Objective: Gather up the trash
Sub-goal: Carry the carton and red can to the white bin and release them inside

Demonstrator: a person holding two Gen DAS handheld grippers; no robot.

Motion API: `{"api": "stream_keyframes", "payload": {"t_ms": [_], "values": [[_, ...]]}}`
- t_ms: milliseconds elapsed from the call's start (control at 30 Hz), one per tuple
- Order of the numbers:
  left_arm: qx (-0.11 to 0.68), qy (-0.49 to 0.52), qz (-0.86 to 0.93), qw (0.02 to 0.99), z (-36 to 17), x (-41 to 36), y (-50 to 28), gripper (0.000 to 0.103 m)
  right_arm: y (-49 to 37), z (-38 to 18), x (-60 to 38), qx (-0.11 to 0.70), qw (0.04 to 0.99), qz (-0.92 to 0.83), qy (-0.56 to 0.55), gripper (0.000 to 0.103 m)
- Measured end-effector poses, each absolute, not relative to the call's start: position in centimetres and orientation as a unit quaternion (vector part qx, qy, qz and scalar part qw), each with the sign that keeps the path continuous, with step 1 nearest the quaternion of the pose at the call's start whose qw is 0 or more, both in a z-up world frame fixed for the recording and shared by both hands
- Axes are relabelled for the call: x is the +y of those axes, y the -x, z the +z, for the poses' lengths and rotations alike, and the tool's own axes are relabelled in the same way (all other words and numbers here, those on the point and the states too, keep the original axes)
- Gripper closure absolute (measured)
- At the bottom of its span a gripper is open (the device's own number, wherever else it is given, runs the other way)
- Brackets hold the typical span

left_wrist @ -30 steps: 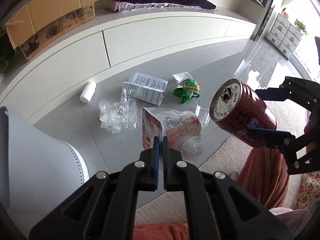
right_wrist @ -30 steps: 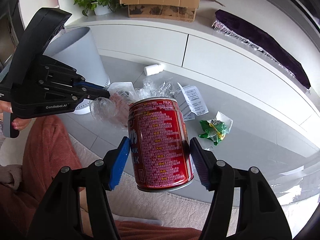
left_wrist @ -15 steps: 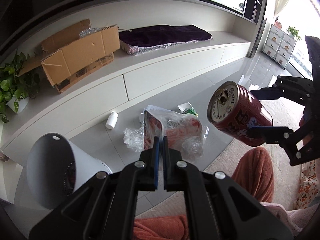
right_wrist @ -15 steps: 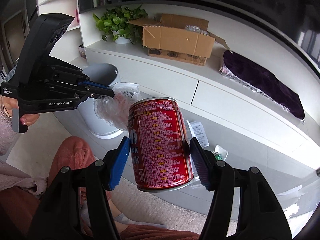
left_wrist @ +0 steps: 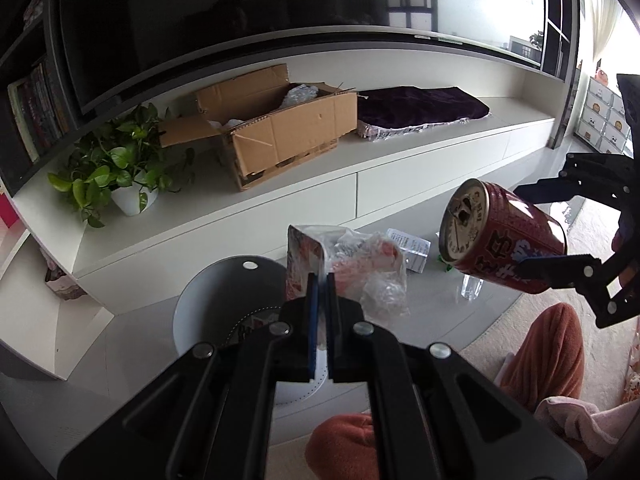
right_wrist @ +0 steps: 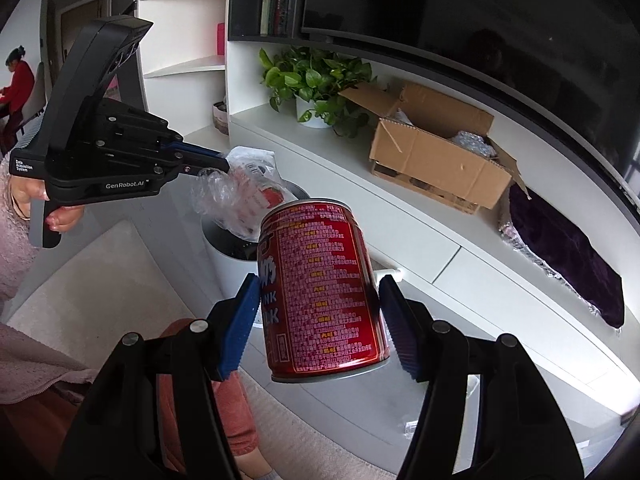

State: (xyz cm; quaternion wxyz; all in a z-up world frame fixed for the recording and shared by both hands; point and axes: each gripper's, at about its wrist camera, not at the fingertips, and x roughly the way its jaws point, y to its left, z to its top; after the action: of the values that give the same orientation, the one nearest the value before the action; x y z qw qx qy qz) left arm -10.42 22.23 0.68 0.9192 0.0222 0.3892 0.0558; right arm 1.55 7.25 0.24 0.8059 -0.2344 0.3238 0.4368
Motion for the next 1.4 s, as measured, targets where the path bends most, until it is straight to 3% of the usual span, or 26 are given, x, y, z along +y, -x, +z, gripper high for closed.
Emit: {"api": "stream_keyframes", "payload": {"t_ms": [733, 1267, 1300, 1333, 1367, 1400], "values": [[0.426, 0.06, 0.097, 0.897, -5.4, 38.6, 12.4, 0.1, -2.9, -3.1, 25.1, 0.352, 0.761, 0.492, 0.236, 0.045], [0.441, 0.022, 0.06, 0.895, -7.5, 39.0, 8.3, 0.094, -6.0, -5.1, 26.9, 0.379, 0.768, 0.469, 0.216, 0.045], [0.441, 0.019, 0.059, 0.895, -7.4, 38.8, 8.2, 0.085, -6.0, -5.1, 26.9, 0.38, 0.767, 0.469, 0.216, 0.045], [0.439, 0.017, 0.061, 0.896, -7.3, 38.7, 8.2, 0.063, -6.0, -5.2, 26.9, 0.381, 0.767, 0.469, 0.216, 0.044], [0.436, 0.013, 0.066, 0.898, -7.2, 38.6, 8.3, 0.05, -5.9, -5.3, 27.0, 0.381, 0.767, 0.469, 0.216, 0.044], [0.428, 0.009, 0.072, 0.901, -7.0, 38.5, 8.4, 0.03, -5.8, -5.4, 27.1, 0.382, 0.766, 0.47, 0.217, 0.044]]}}
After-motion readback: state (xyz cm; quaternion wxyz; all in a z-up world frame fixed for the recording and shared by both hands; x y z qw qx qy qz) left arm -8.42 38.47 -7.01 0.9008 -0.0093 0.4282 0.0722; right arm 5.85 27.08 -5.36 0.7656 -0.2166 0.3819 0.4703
